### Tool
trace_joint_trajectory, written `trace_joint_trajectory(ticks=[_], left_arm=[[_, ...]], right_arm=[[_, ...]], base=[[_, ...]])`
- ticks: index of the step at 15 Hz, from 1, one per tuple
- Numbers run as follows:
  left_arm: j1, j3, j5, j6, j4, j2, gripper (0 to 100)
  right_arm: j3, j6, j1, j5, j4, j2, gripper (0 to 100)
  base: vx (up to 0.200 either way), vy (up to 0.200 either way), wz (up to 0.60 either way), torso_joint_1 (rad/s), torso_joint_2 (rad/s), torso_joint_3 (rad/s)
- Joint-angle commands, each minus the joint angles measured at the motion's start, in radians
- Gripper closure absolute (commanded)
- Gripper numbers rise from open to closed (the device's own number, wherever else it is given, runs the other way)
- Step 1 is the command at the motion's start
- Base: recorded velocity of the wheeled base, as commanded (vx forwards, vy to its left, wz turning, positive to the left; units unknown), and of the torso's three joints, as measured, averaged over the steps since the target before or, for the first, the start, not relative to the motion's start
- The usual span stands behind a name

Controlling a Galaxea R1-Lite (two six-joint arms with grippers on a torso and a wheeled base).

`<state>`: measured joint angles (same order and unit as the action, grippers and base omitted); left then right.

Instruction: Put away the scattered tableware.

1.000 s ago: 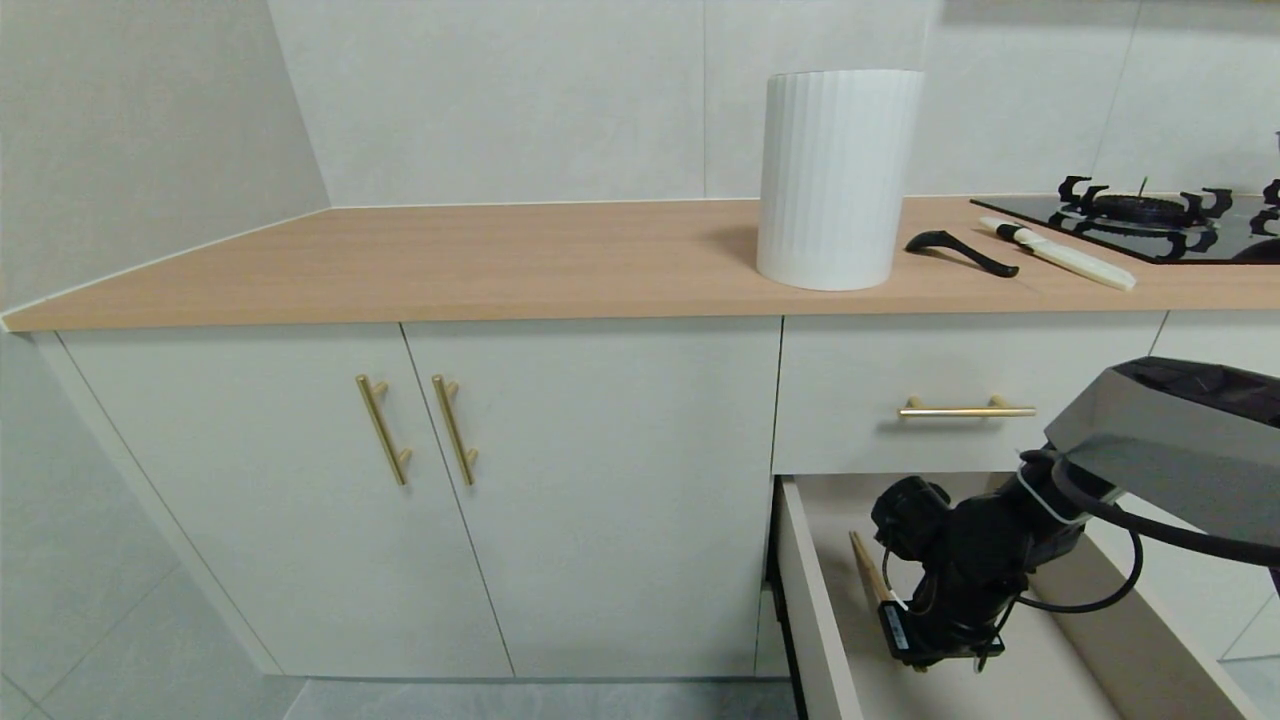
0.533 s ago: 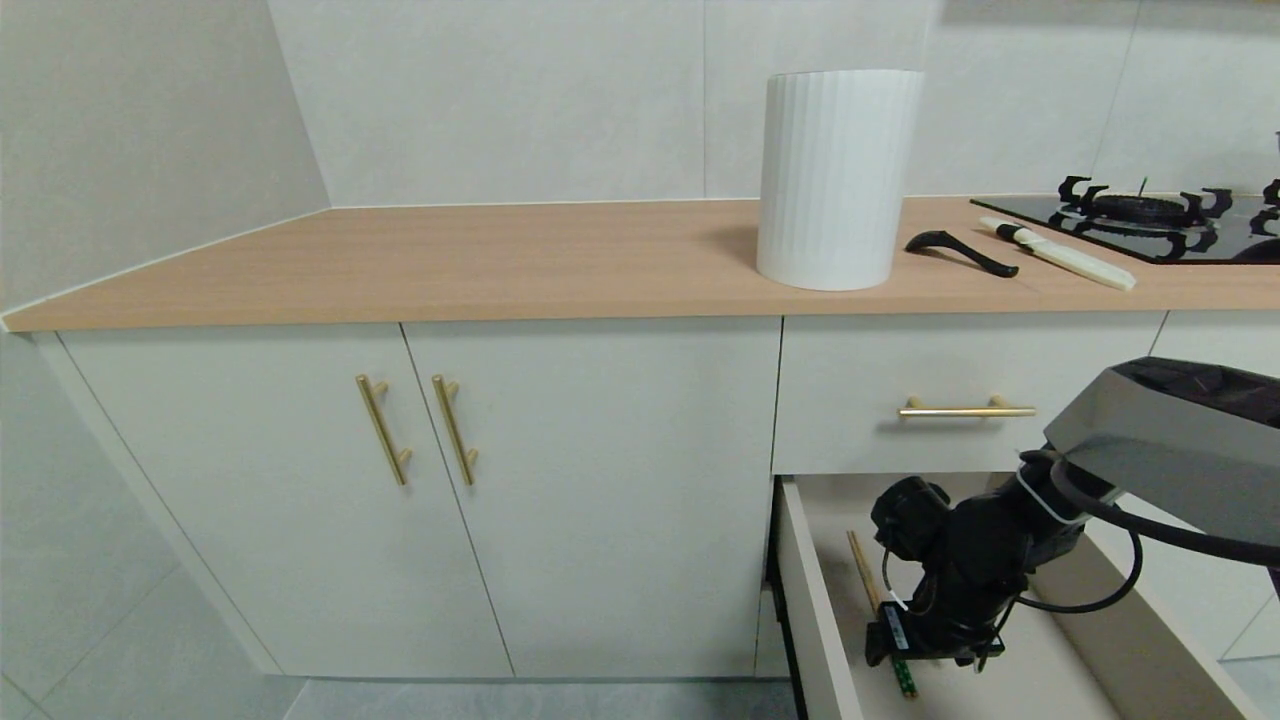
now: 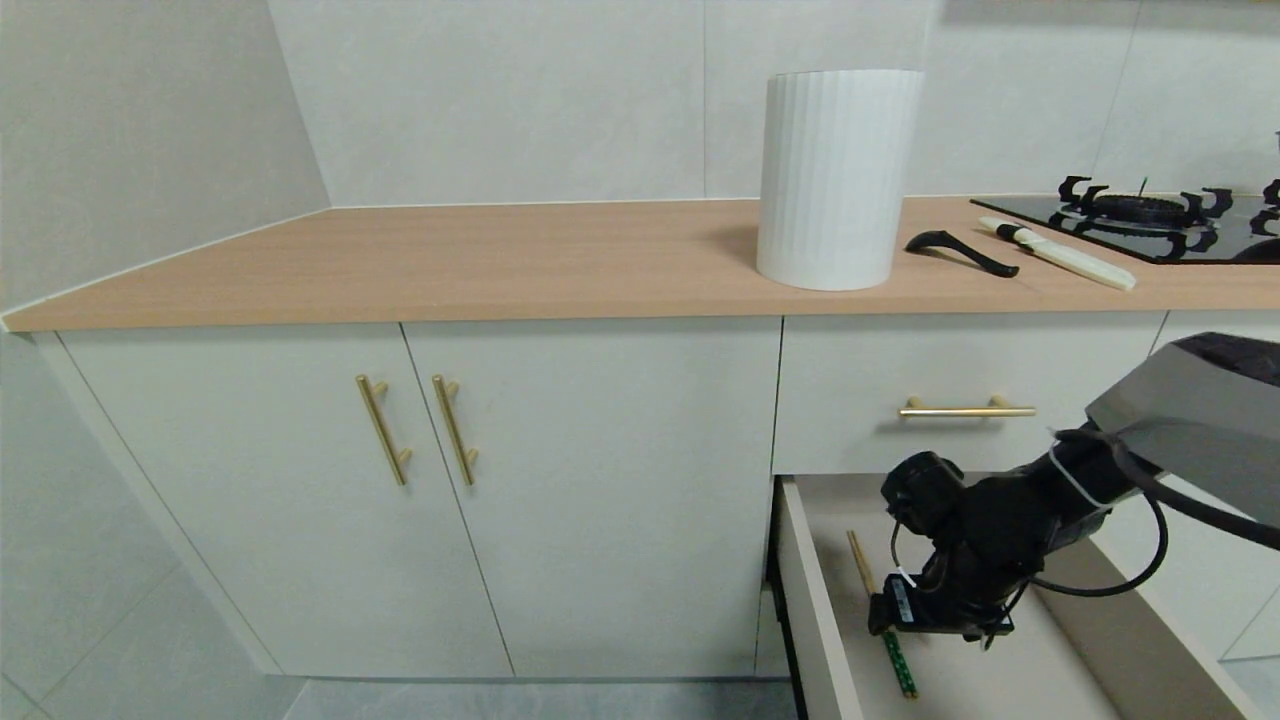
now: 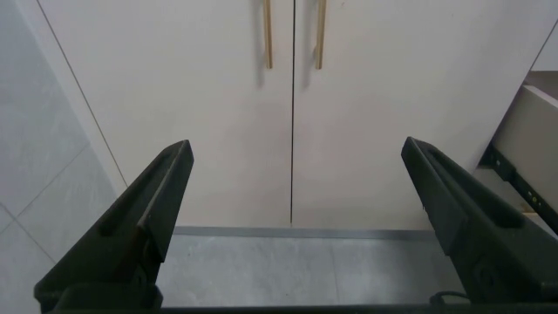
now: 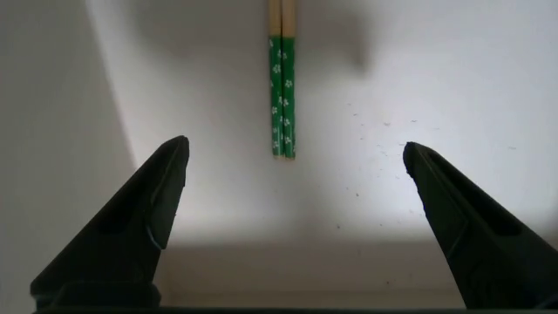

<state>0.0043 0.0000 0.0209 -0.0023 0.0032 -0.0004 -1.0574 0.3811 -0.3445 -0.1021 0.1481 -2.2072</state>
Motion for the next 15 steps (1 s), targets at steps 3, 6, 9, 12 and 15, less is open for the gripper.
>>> trace_joint_trajectory(ticks=[3, 6, 9, 12, 15], left_arm=[[0.000, 0.000, 0.001, -0.001, 0.000, 0.000, 0], [0.000, 0.000, 0.001, -0.001, 0.000, 0.000, 0], [0.000, 0.000, 0.001, -0.001, 0.000, 0.000, 0], [0.000, 0.000, 0.001, -0.001, 0.000, 0.000, 0], [0.000, 0.000, 0.001, -0.001, 0.000, 0.000, 0]], right_arm=[[0.027, -0.054, 0.041, 0.007, 0.094, 0.296, 0], [0.025, -0.073, 0.062, -0.001, 0.116, 0.435, 0], [0.034, -0.105, 0.085, -0.001, 0.113, 0.552, 0], [0.036, -0.114, 0.085, -0.001, 0.111, 0.610, 0], [0.043, -0.134, 0.085, -0.002, 0.110, 0.635, 0]], base=[[0.000, 0.000, 0.00, 0.000, 0.00, 0.000], [0.000, 0.000, 0.00, 0.000, 0.00, 0.000], [0.000, 0.000, 0.00, 0.000, 0.00, 0.000], [0.000, 0.000, 0.00, 0.000, 0.00, 0.000], [0.000, 0.000, 0.00, 0.000, 0.00, 0.000]])
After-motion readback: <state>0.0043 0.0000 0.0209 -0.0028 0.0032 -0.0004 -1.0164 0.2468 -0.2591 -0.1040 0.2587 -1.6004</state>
